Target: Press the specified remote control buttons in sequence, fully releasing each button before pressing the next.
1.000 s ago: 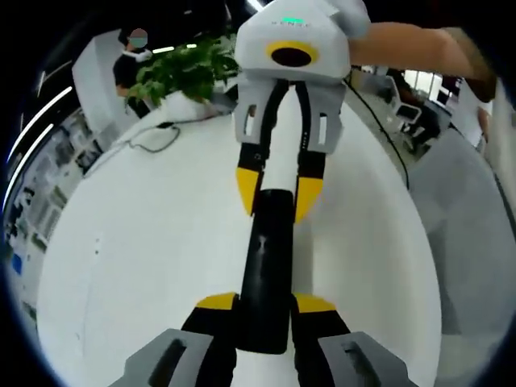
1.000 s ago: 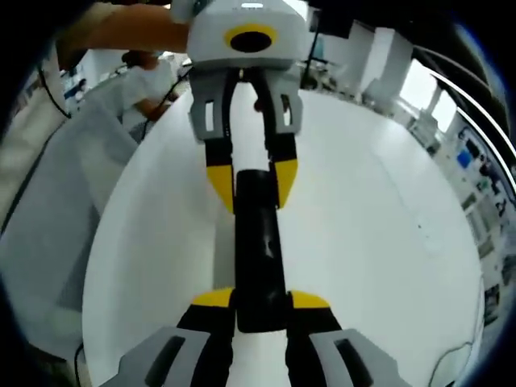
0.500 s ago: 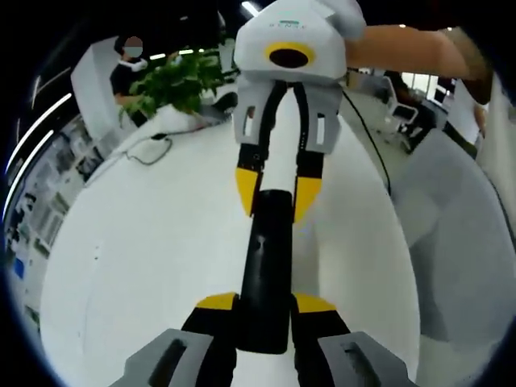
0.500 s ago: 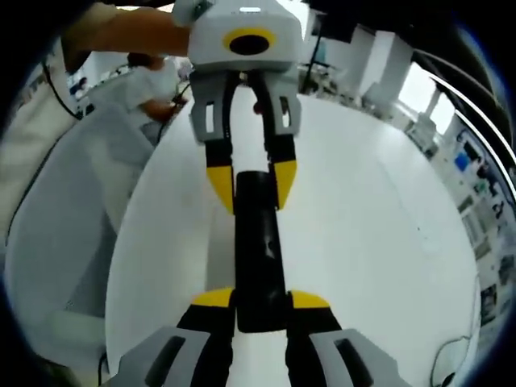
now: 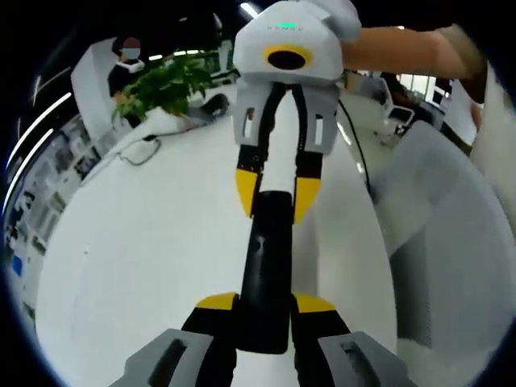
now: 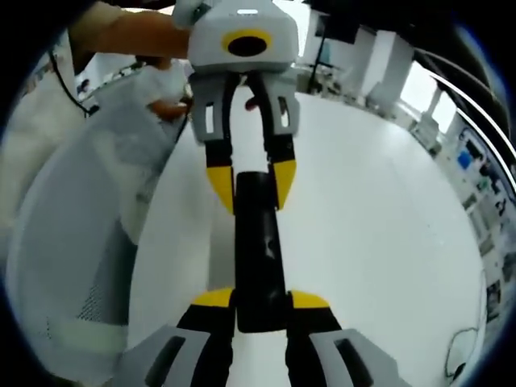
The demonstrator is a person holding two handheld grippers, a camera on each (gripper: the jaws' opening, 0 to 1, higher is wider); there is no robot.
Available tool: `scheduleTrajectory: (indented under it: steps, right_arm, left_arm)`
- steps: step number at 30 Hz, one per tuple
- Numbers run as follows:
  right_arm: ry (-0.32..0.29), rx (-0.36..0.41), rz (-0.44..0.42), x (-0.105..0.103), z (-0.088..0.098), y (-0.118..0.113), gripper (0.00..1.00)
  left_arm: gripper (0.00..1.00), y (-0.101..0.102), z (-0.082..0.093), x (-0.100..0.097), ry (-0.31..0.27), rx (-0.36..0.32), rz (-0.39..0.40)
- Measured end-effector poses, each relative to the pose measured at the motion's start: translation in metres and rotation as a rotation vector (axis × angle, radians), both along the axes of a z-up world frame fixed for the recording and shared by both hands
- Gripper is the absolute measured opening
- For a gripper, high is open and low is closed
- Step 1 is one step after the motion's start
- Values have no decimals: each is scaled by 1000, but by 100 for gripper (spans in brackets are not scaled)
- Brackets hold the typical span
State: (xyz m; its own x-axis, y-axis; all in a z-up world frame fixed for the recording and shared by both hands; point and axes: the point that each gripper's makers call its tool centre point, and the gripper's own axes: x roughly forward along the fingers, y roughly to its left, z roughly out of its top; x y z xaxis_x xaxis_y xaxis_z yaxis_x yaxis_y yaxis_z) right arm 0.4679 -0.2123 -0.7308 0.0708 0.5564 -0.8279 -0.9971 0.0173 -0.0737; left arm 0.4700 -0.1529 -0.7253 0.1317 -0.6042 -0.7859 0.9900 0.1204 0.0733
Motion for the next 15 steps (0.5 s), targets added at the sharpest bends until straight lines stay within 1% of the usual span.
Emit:
scheduleTrajectory:
  steps: [6,15]
  right_arm:
    - [19,-5,0,-15,-10,1,21]
    - [44,-10,-1,-29,-31,3,21]
  left_arm:
    - [24,1,-10,-14,17,-1,-4]
    - [24,4,-33,-28,51,3,-1]
